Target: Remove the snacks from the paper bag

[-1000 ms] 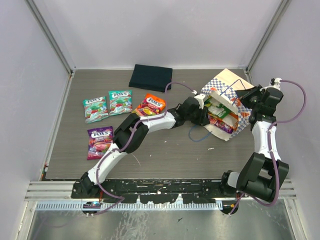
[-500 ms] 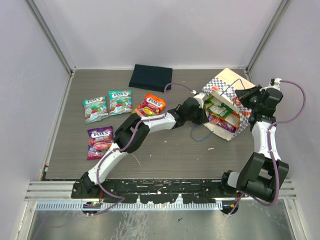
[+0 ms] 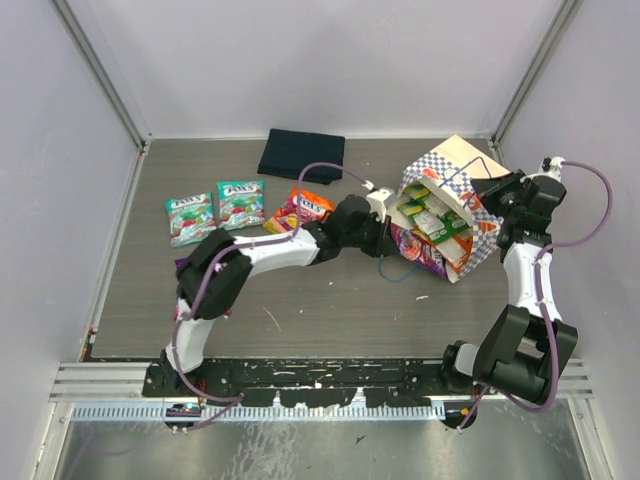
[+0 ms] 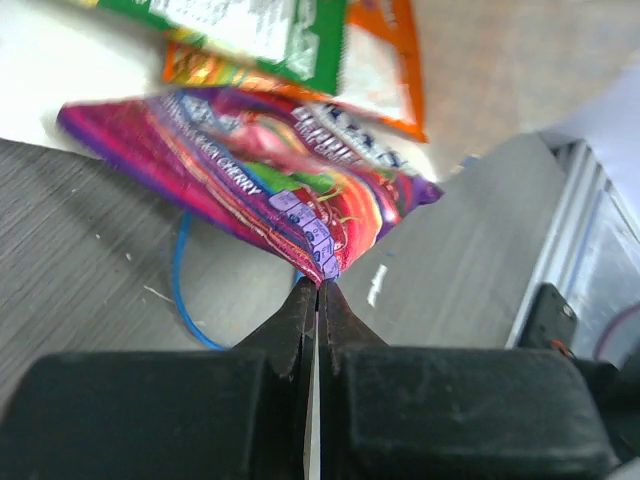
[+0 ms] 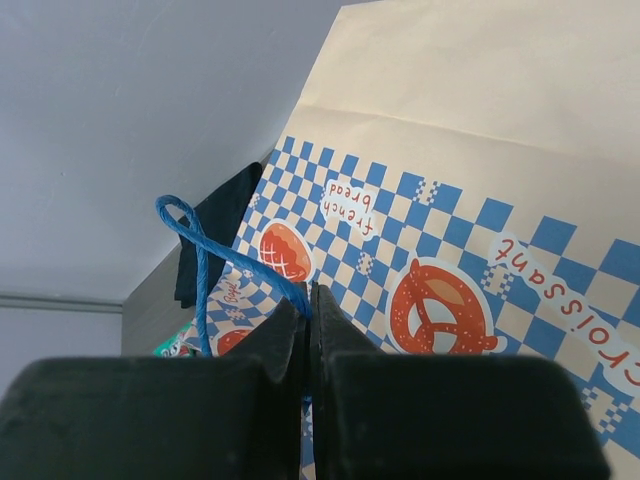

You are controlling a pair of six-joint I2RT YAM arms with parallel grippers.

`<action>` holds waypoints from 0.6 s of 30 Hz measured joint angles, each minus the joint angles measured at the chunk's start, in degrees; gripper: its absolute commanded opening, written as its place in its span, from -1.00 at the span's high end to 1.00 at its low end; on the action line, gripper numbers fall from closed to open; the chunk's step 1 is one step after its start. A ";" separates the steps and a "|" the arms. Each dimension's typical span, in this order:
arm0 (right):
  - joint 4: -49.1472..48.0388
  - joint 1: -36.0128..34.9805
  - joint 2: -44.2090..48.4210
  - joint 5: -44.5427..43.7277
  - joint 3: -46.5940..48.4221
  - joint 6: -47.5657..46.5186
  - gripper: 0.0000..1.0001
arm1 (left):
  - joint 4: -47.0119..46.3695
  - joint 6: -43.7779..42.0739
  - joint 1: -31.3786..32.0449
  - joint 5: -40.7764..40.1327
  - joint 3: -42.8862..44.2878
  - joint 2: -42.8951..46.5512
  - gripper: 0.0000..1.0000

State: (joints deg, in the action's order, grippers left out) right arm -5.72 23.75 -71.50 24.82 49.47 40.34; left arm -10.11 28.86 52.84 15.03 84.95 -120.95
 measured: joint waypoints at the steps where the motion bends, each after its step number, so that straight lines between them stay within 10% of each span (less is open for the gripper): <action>1: -0.09 0.00 0.00 -0.04 0.00 0.20 0.99 | 0.76 -0.24 -0.04 0.52 -1.07 2.01 1.00; 5: -0.31 0.00 0.00 -0.07 0.02 0.59 0.96 | 4.72 -2.27 -0.44 2.16 -4.26 10.64 1.00; 11: -0.09 0.02 0.17 -0.07 0.02 0.85 -0.44 | 10.16 -4.46 -2.36 0.74 -13.84 21.53 1.00; 18: 5.14 0.00 0.96 -0.07 4.07 -0.74 -1.00 | 19.06 -4.28 -3.30 -5.14 -27.89 32.41 0.82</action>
State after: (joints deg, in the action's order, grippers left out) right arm -0.58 23.75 -70.54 24.75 53.54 39.59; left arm 8.95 24.58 49.54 9.89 57.06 -88.53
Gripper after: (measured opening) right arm 0.926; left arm 0.006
